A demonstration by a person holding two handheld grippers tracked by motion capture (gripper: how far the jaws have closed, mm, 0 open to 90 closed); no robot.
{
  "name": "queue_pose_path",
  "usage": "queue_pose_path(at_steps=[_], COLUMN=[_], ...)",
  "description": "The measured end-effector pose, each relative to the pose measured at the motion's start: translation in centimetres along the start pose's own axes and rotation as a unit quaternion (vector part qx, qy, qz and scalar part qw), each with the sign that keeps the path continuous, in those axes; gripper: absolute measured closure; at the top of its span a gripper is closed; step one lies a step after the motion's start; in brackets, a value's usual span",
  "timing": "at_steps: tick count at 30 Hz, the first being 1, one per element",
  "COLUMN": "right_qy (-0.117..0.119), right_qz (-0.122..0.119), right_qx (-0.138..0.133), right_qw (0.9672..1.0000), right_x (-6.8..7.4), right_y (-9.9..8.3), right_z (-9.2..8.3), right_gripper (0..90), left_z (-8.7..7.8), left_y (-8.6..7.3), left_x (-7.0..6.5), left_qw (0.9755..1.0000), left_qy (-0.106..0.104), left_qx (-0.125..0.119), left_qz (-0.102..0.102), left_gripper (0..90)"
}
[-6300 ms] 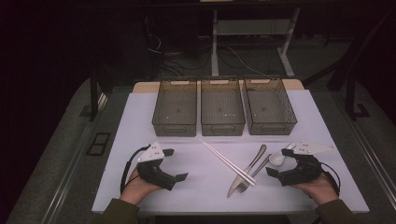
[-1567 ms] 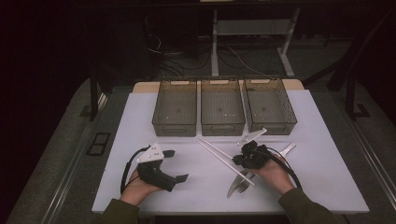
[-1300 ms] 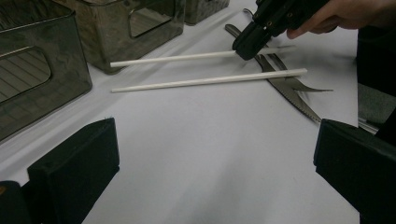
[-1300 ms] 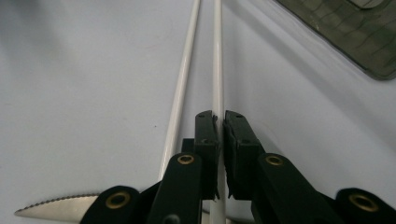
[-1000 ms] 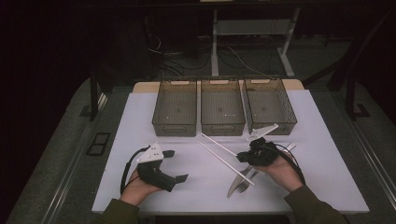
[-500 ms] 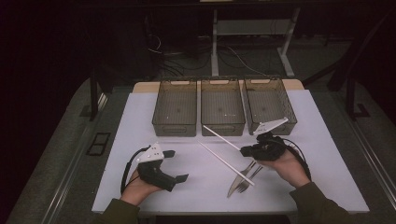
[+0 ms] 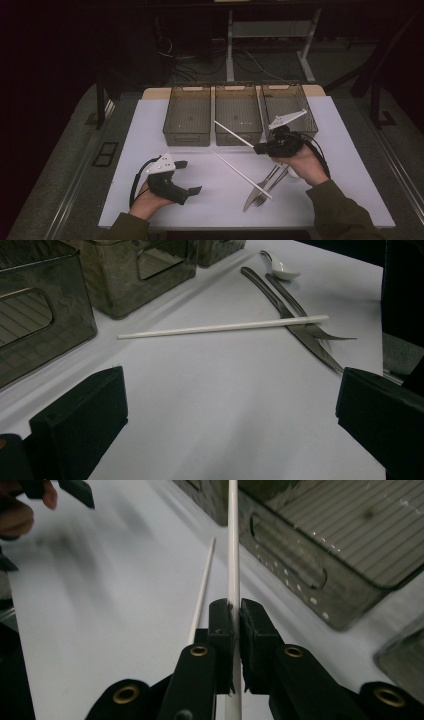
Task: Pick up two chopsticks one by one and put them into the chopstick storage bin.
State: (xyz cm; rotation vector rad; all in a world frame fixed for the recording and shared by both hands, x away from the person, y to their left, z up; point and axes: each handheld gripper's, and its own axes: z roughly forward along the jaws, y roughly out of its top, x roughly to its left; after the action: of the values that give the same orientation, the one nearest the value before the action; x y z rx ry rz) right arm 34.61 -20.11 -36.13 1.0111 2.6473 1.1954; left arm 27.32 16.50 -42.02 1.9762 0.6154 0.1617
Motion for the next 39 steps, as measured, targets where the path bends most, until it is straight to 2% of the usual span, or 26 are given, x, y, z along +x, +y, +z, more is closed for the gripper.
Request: queue_pose_path(at_steps=[1,10,11,16,23,31,35,39], right_qy=[0.000,-0.002,-0.002,-0.007,-0.016,-0.032,-0.041,-0.044], right_qz=[0.000,-0.002,-0.002,-0.004,0.011,0.028,0.038,0.038], right_qx=[0.000,-0.003,-0.003,0.000,0.001,0.000,-0.004,-0.001], right_qw=[1.0000,1.0000,1.0000,1.0000,0.9998,0.9991,0.9984,0.9983], right_x=[0.0,0.0,0.0,0.0,-0.3,-0.7,-0.7,-0.4], right_y=[0.0,4.1,4.1,6.3,8.4,11.3,12.6,13.7], right_z=[0.0,0.2,0.2,1.2,2.6,5.3,6.4,7.5], right_gripper=[84.1,84.1,84.1,84.1,84.1,84.1,84.0,84.1], left_z=[0.0,0.1,0.1,0.0,0.0,0.2,0.2,0.2], left_y=[0.0,0.0,0.0,0.0,0.1,0.1,0.0,0.0], left_x=[0.0,0.0,0.0,-0.1,-0.1,-0.1,-0.2,-0.2], left_qw=[1.0000,1.0000,1.0000,1.0000,1.0000,0.9999,0.9999,0.9997], left_qy=[0.001,0.002,0.002,0.003,0.002,0.005,0.006,0.009], left_qx=[-0.001,0.000,0.000,-0.001,-0.001,0.003,0.004,0.011], left_qz=[-0.002,0.000,0.001,0.004,0.003,0.009,0.010,0.019], left_gripper=[0.0,0.0,0.0,0.0,0.0,0.0,0.0,0.0])
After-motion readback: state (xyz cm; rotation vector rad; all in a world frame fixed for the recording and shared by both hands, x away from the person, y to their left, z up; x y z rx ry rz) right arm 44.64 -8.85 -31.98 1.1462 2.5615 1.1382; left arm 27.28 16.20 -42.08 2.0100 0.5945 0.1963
